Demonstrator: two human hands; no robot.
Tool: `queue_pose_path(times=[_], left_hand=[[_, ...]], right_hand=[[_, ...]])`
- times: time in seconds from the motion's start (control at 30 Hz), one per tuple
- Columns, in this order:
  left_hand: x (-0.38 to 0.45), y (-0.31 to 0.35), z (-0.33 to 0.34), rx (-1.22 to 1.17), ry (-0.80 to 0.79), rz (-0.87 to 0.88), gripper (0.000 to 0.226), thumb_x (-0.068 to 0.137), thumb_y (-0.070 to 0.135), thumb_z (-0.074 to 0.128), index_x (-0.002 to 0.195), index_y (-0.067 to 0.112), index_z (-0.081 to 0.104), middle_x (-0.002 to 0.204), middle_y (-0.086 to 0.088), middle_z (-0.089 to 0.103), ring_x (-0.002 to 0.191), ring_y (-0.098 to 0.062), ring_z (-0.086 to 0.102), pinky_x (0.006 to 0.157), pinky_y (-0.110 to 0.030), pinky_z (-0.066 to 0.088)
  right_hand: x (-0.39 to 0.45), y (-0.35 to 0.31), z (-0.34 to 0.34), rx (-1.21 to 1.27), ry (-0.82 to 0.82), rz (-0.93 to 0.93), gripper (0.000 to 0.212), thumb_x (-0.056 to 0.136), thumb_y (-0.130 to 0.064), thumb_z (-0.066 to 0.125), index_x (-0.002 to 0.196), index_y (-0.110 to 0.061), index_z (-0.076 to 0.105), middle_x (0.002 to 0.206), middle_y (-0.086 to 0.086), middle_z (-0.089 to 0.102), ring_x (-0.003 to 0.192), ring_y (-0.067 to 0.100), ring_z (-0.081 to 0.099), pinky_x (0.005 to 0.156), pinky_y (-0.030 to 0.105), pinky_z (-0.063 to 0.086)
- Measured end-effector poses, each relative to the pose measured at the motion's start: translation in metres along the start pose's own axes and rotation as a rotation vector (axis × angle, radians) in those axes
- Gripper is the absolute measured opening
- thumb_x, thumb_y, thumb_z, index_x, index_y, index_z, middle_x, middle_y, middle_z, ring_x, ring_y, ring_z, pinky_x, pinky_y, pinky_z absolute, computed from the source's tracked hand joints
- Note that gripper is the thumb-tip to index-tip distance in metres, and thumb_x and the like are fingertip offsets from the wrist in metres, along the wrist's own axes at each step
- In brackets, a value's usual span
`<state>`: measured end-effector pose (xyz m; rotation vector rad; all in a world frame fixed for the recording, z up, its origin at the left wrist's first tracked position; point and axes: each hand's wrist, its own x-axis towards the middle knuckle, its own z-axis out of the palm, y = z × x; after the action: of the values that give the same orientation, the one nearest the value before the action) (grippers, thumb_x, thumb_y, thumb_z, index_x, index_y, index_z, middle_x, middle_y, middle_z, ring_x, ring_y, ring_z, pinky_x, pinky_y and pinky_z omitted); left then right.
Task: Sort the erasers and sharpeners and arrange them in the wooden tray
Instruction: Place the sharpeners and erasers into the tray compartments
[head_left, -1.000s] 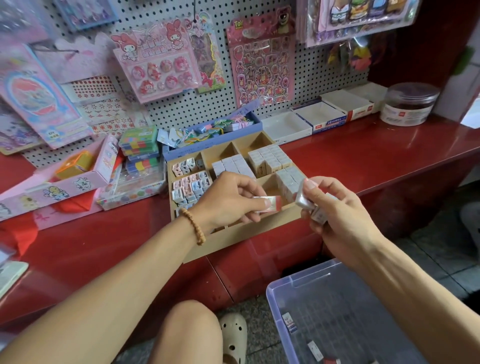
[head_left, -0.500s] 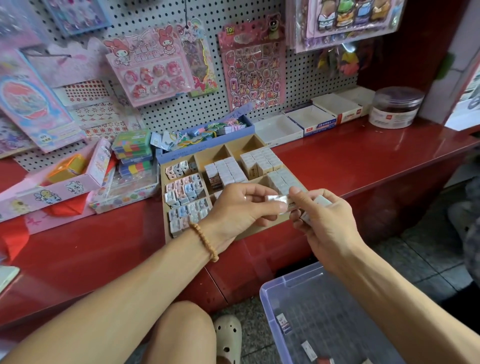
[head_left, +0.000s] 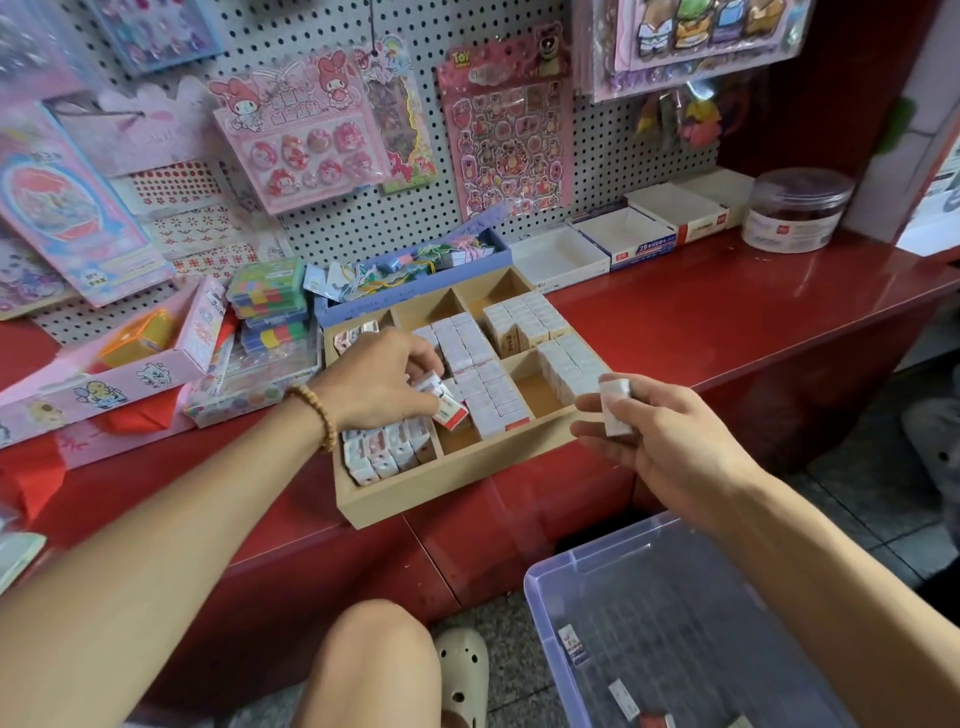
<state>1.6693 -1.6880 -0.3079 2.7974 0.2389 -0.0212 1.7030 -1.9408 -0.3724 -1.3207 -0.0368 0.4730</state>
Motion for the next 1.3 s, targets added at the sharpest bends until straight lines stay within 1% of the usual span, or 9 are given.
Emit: queue_pose_path(times=[0.13,0.37,0.47,0.57,0.7,0.83,1.03,1.17,1.3], left_hand=[[0.002,-0.001,0.018,0.083,0.009,0.046,0.036,0.075,0.017,0.077,0.11,0.015,0.07,0.098,0.004,0.064,0.095,-0.013,0.061,0.076,-0.021,0.045],[0.006,-0.002,0.048,0.152,0.063,0.126,0.045,0.081,0.018,0.07,0.125,0.012,0.064,0.107,0.0,0.057,0.1,-0.016,0.053,0.092,-0.027,0.043],[0.003,-0.001,0.056,0.145,0.155,0.135,0.04,0.079,0.015,0.07,0.118,0.014,0.064,0.111,-0.002,0.057,0.101,-0.02,0.056,0.088,-0.029,0.045],[-0.001,-0.004,0.058,0.122,0.207,0.155,0.025,0.076,0.015,0.072,0.099,0.016,0.063,0.1,0.001,0.059,0.081,-0.015,0.055,0.083,-0.033,0.051],[-0.002,-0.008,0.06,0.143,0.209,0.188,0.013,0.074,0.014,0.07,0.087,0.016,0.069,0.085,0.003,0.066,0.081,-0.019,0.064,0.081,-0.037,0.054],[-0.003,-0.012,0.065,0.178,0.262,0.231,0.011,0.076,0.015,0.072,0.087,0.014,0.073,0.081,0.001,0.068,0.077,-0.023,0.065,0.082,-0.036,0.052],[-0.005,-0.016,0.064,0.192,0.269,0.243,0.011,0.084,0.022,0.071,0.091,0.015,0.075,0.091,0.001,0.07,0.086,-0.024,0.065,0.078,-0.035,0.051],[-0.005,-0.015,0.058,0.208,0.189,0.209,0.02,0.088,0.036,0.065,0.098,0.021,0.075,0.096,0.005,0.067,0.089,-0.017,0.063,0.082,-0.035,0.052],[-0.007,0.009,0.05,-0.208,0.317,0.171,0.018,0.085,0.042,0.066,0.088,0.027,0.073,0.081,0.007,0.071,0.074,-0.011,0.066,0.073,-0.034,0.057]], right_hand=[[0.001,0.001,-0.007,-0.127,0.048,-0.061,0.016,0.103,-0.017,0.052,0.109,-0.015,0.066,0.107,-0.001,0.076,0.096,0.019,0.073,0.073,0.033,0.052],[0.002,0.002,-0.009,-0.088,0.07,-0.056,0.012,0.097,-0.013,0.061,0.094,-0.011,0.073,0.101,0.009,0.075,0.087,0.016,0.07,0.069,0.029,0.052],[0.003,0.003,-0.009,-0.074,0.068,-0.048,0.011,0.097,-0.012,0.062,0.097,-0.009,0.072,0.1,0.009,0.074,0.082,0.014,0.07,0.067,0.028,0.053],[0.002,0.002,-0.007,-0.03,0.064,-0.047,0.011,0.097,-0.01,0.061,0.099,-0.008,0.072,0.101,0.007,0.073,0.08,0.012,0.071,0.066,0.026,0.056],[0.002,0.001,-0.005,0.063,0.068,-0.038,0.013,0.098,-0.01,0.06,0.105,-0.003,0.068,0.104,0.015,0.073,0.082,0.02,0.072,0.067,0.027,0.059],[0.003,0.002,-0.005,0.009,0.082,-0.048,0.006,0.096,-0.014,0.064,0.096,-0.01,0.069,0.101,0.011,0.075,0.085,0.022,0.073,0.069,0.029,0.057],[0.001,0.002,-0.006,0.129,0.12,-0.063,0.011,0.091,0.002,0.064,0.099,-0.005,0.068,0.085,0.015,0.069,0.058,0.01,0.054,0.056,0.02,0.051],[-0.002,-0.003,-0.003,0.223,0.038,-0.059,0.013,0.088,0.01,0.062,0.095,0.0,0.065,0.091,0.019,0.074,0.064,0.019,0.068,0.057,0.018,0.056],[-0.005,-0.005,-0.001,0.205,-0.036,-0.065,0.015,0.083,0.006,0.068,0.092,-0.005,0.061,0.098,0.02,0.074,0.08,0.028,0.074,0.06,0.02,0.058]])
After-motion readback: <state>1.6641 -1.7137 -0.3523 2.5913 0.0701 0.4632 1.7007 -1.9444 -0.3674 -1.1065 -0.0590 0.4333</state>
